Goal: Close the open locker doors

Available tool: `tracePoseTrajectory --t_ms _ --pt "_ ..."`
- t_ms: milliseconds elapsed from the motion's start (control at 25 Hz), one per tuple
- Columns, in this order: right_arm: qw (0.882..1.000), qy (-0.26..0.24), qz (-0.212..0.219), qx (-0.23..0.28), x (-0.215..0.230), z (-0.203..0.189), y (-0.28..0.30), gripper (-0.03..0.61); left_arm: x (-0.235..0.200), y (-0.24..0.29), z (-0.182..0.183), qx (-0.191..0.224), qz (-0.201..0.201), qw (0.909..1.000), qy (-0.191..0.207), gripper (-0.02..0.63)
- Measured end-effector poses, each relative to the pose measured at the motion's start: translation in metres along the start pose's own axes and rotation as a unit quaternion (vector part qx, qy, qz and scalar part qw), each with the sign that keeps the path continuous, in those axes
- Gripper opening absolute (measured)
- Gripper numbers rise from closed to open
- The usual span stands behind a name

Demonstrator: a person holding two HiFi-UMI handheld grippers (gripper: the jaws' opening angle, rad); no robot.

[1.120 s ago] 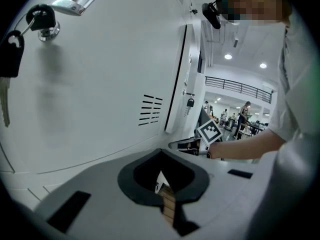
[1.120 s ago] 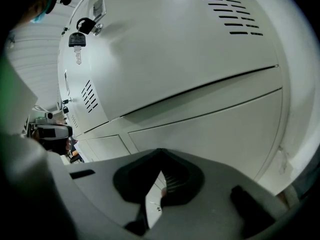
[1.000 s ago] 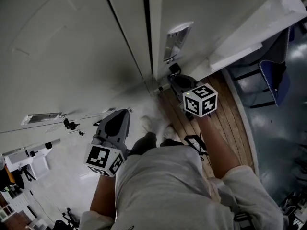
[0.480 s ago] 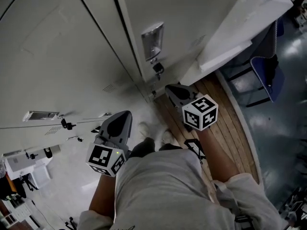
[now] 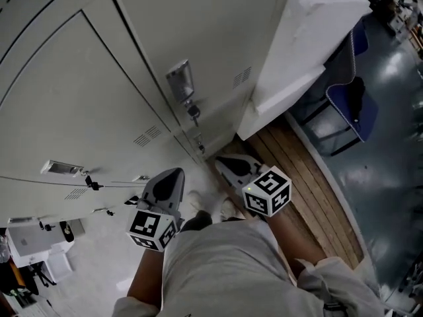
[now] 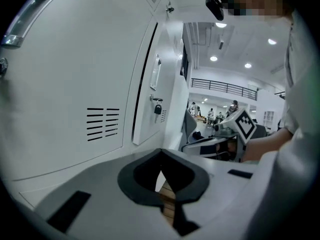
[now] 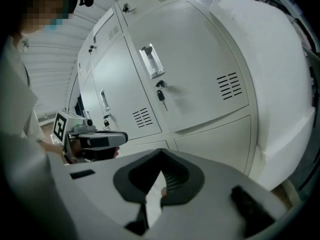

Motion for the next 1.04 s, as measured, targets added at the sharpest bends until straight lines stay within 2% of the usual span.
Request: tracePoseTrajectory --t_ms 440,1040 --pt "1.000 -0.004 0.019 0.011 -0.019 -0.002 -0.024 0.025 0.032 0.006 0.010 -0.001 -0.007 0.9998 0.020 0.015" --pt "0.999 -0.012 0.034 0.013 -0.027 0.002 -0.022 0.025 0.034 0.005 0.013 0.003 -0.007 0.9999 0.015 0.015"
Point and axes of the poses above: the fingertips, and each gripper's own axes: y forward along the fingers, x to its right, z out of its top, the point moved 5 cm from there along -y, backward along the fingers, and after that the axes turned 7 degrees about y, right-handed, at the moved point
